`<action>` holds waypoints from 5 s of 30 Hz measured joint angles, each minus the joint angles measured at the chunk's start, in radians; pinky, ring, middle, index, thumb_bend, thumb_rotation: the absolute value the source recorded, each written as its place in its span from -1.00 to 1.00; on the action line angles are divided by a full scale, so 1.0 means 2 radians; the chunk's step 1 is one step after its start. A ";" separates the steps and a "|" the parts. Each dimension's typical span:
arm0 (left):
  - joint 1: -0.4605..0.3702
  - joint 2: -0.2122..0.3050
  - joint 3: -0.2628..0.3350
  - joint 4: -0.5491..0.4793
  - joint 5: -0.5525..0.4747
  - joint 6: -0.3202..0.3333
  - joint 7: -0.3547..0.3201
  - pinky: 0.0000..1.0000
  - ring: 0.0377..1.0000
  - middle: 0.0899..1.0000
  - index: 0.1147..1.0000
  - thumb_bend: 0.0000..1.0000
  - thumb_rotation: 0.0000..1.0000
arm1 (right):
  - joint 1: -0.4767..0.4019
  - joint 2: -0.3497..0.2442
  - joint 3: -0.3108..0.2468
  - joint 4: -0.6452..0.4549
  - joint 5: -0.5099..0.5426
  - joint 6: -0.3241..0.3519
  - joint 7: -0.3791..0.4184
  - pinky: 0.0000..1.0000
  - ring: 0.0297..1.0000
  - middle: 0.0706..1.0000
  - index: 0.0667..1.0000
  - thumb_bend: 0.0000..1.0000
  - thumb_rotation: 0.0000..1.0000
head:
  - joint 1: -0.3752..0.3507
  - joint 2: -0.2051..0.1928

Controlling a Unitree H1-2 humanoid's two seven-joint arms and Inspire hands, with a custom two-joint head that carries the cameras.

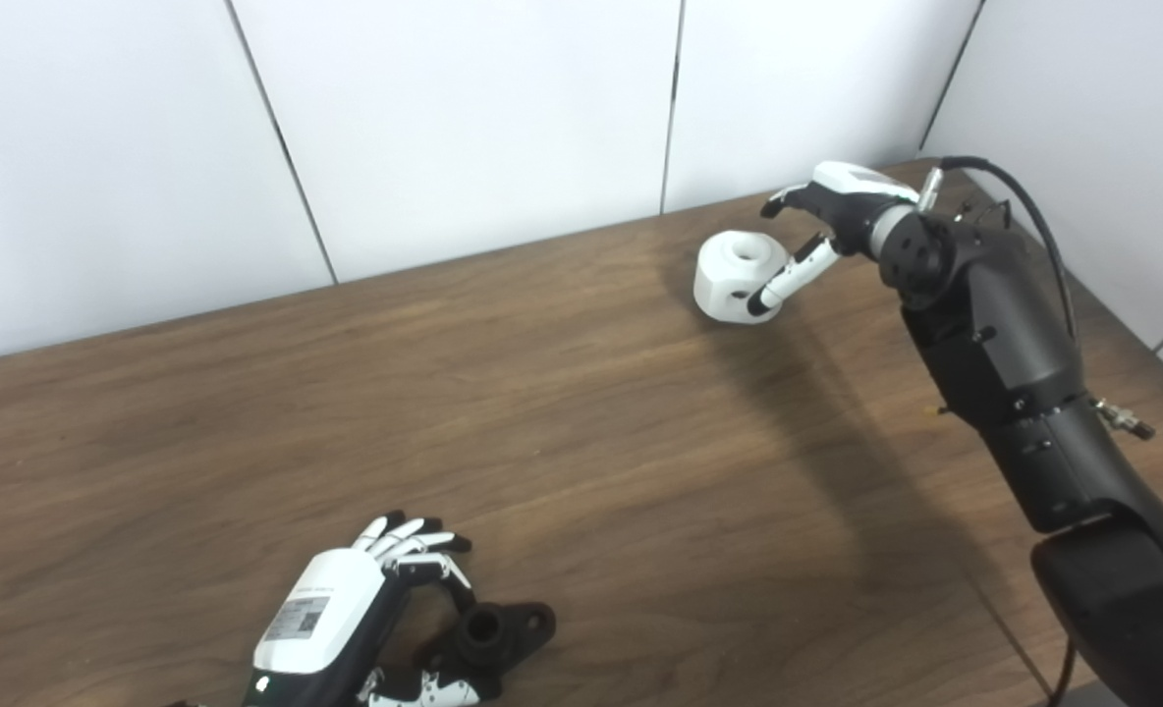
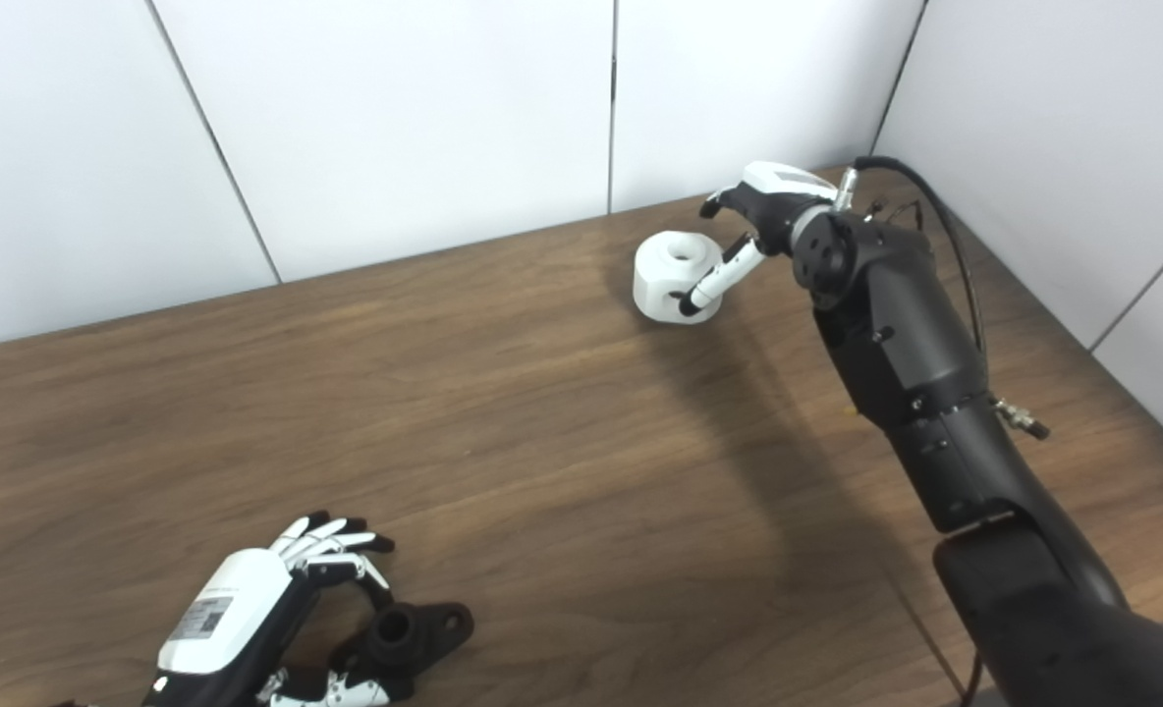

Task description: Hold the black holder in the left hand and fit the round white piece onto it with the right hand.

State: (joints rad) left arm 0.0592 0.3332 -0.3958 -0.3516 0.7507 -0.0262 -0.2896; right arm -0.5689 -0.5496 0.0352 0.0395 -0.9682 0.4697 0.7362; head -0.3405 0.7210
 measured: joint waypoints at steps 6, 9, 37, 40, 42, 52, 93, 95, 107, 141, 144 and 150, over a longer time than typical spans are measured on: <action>0.000 0.000 -0.002 -0.001 0.003 0.002 0.000 0.96 0.77 0.54 -0.15 0.03 -0.90 | -0.001 0.017 0.006 0.007 -0.003 0.000 0.000 0.90 1.00 0.86 0.64 0.82 -0.28 | 0.004 0.002; 0.000 -0.001 -0.003 -0.003 0.004 0.004 0.000 0.94 0.77 0.54 -0.15 0.03 -0.90 | -0.002 0.025 0.005 0.013 -0.005 0.000 -0.002 0.90 1.00 0.85 0.62 0.79 -0.28 | 0.005 0.002; 0.000 -0.001 -0.006 -0.013 0.013 0.011 -0.010 0.95 0.76 0.53 -0.15 0.03 -0.90 | -0.006 -0.001 0.037 0.021 0.019 0.000 -0.037 0.89 0.99 0.79 0.51 0.66 -0.33 | 0.004 0.007; 0.000 -0.001 -0.006 -0.013 0.013 0.011 -0.012 0.94 0.76 0.53 -0.15 0.03 -0.90 | -0.006 -0.003 0.041 0.020 0.021 0.000 -0.038 0.87 0.98 0.78 0.48 0.64 -0.34 | 0.002 0.007; 0.000 -0.001 -0.006 -0.014 0.013 0.011 -0.012 0.94 0.76 0.53 -0.16 0.03 -0.90 | -0.006 -0.004 0.043 0.020 0.023 0.000 -0.038 0.87 0.98 0.78 0.47 0.63 -0.35 | 0.002 0.007; 0.000 -0.001 -0.004 -0.013 0.009 0.011 -0.013 0.95 0.76 0.53 -0.16 0.03 -0.90 | -0.006 -0.006 0.048 0.018 0.027 0.000 -0.041 0.84 0.94 0.76 0.42 0.58 -0.37 | 0.000 0.007; 0.000 0.000 -0.003 -0.020 0.004 0.016 -0.020 0.94 0.75 0.53 -0.16 0.03 -0.90 | 0.000 -0.012 0.057 0.018 0.038 0.000 -0.066 0.77 0.93 0.76 0.25 0.55 -0.42 | -0.003 0.012; 0.000 0.000 -0.003 -0.020 0.004 0.018 -0.020 0.95 0.75 0.53 -0.16 0.03 -0.90 | 0.000 -0.011 0.054 0.018 0.038 0.000 -0.066 0.77 0.92 0.77 0.25 0.54 -0.45 | -0.003 0.012; 0.000 0.001 -0.003 -0.022 0.004 0.021 -0.022 0.94 0.75 0.52 -0.16 0.03 -0.90 | 0.001 -0.009 0.049 0.017 0.037 0.000 -0.066 0.76 0.90 0.74 0.20 0.49 -0.47 | -0.004 0.015; 0.004 0.001 -0.001 -0.032 0.007 0.022 -0.033 0.95 0.76 0.53 -0.16 0.03 -0.90 | 0.027 -0.034 0.064 -0.085 0.062 -0.004 -0.074 0.57 0.68 0.55 -0.10 0.05 -0.72 | 0.017 0.019; 0.004 0.000 -0.002 -0.032 0.013 0.021 -0.033 0.95 0.75 0.52 -0.15 0.03 -0.90 | 0.028 -0.029 0.064 -0.133 0.054 -0.003 -0.040 0.64 0.72 0.56 -0.10 0.05 -0.72 | 0.021 0.019; 0.002 -0.004 -0.004 -0.030 0.016 0.022 -0.033 0.96 0.76 0.53 -0.15 0.03 -0.90 | 0.034 -0.016 0.064 -0.209 0.023 -0.004 0.031 0.74 0.82 0.64 -0.10 0.05 -0.72 | 0.031 0.021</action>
State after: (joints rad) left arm 0.0640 0.3242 -0.4033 -0.4112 0.7829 0.0186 -0.3562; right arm -0.5003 -0.5817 0.1641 -0.3789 -0.9215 0.4625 0.7984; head -0.2777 0.7639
